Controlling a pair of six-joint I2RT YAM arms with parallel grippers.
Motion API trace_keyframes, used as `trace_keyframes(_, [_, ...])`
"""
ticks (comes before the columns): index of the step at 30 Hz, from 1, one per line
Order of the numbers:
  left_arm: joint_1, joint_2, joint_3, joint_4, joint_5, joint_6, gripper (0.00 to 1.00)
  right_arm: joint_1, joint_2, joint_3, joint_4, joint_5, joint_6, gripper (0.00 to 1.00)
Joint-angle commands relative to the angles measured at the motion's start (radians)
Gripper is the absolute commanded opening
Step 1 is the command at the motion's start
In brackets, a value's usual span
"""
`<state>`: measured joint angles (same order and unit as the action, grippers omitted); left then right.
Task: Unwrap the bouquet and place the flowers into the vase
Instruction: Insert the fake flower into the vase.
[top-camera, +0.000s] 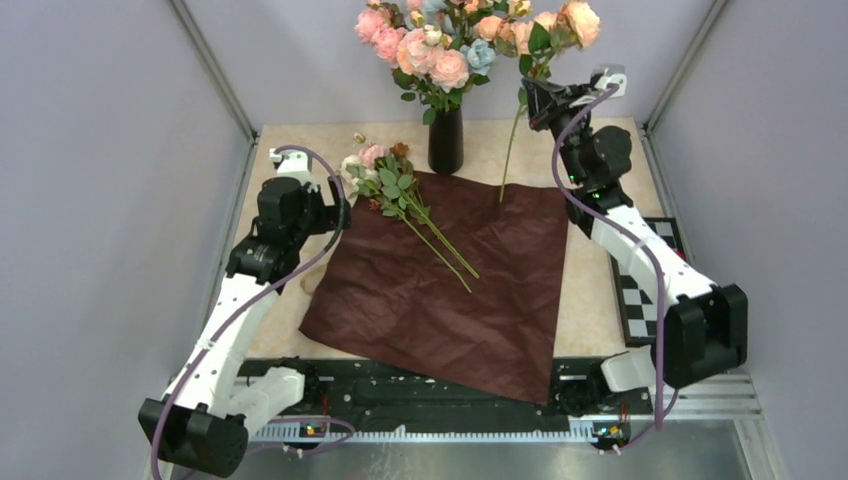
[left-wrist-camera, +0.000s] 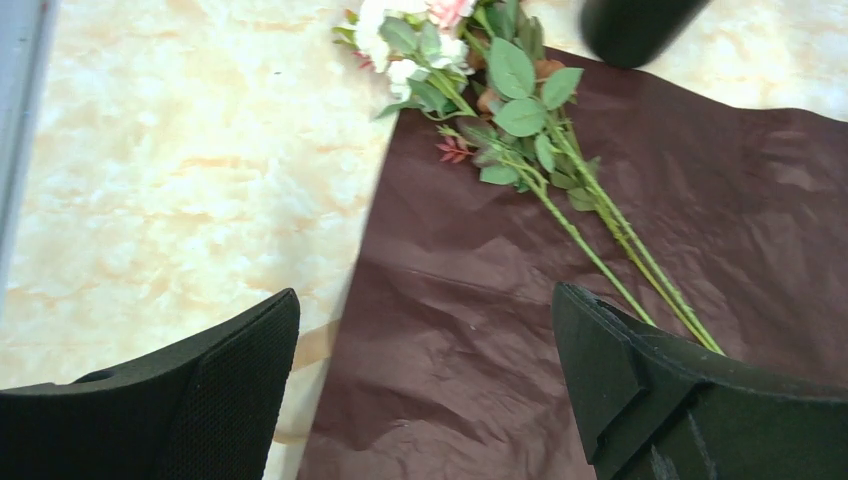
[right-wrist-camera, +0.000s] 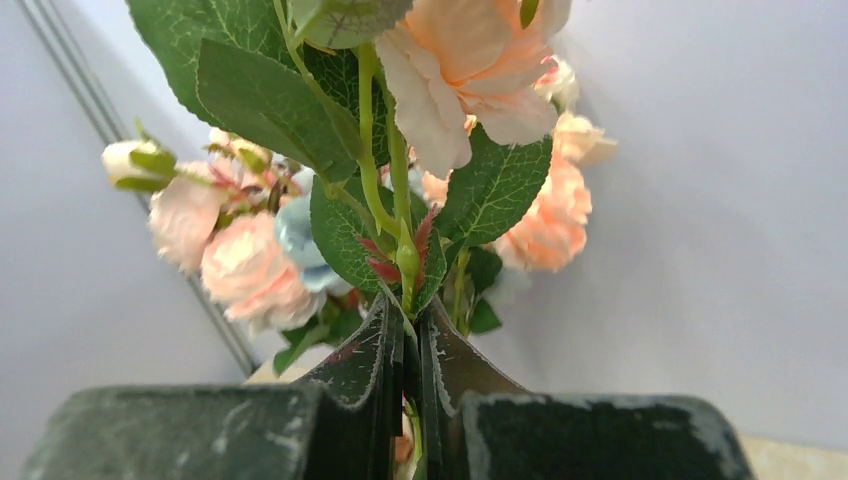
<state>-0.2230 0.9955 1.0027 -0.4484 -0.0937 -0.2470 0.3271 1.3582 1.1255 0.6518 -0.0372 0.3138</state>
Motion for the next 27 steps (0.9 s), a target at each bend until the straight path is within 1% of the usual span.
trace_keyframes(1, [0.004, -0.027, 0.005, 0.005, -0.108, 0.063, 0.99, -0.012, 0.124, 0.127, 0.195, 0.032, -0.059, 0.00])
trace_keyframes(5, [0.004, -0.029, -0.028, 0.037, -0.116, 0.069, 0.99, -0.027, 0.245, 0.225, 0.252, 0.066, -0.055, 0.00])
trace_keyframes(13, [0.005, 0.001, -0.036, 0.034, -0.165, 0.078, 0.99, -0.045, 0.435, 0.406, 0.329, 0.044, 0.024, 0.00])
trace_keyframes(16, [0.005, 0.009, -0.038, 0.037, -0.165, 0.080, 0.99, -0.044, 0.473, 0.433, 0.361, 0.041, 0.068, 0.00])
trace_keyframes(19, [0.005, 0.017, -0.037, 0.035, -0.167, 0.081, 0.99, -0.045, 0.493, 0.446, 0.383, 0.005, 0.101, 0.00])
trace_keyframes(27, [0.007, 0.022, -0.038, 0.034, -0.170, 0.084, 0.99, -0.044, 0.487, 0.450, 0.426, -0.024, 0.161, 0.00])
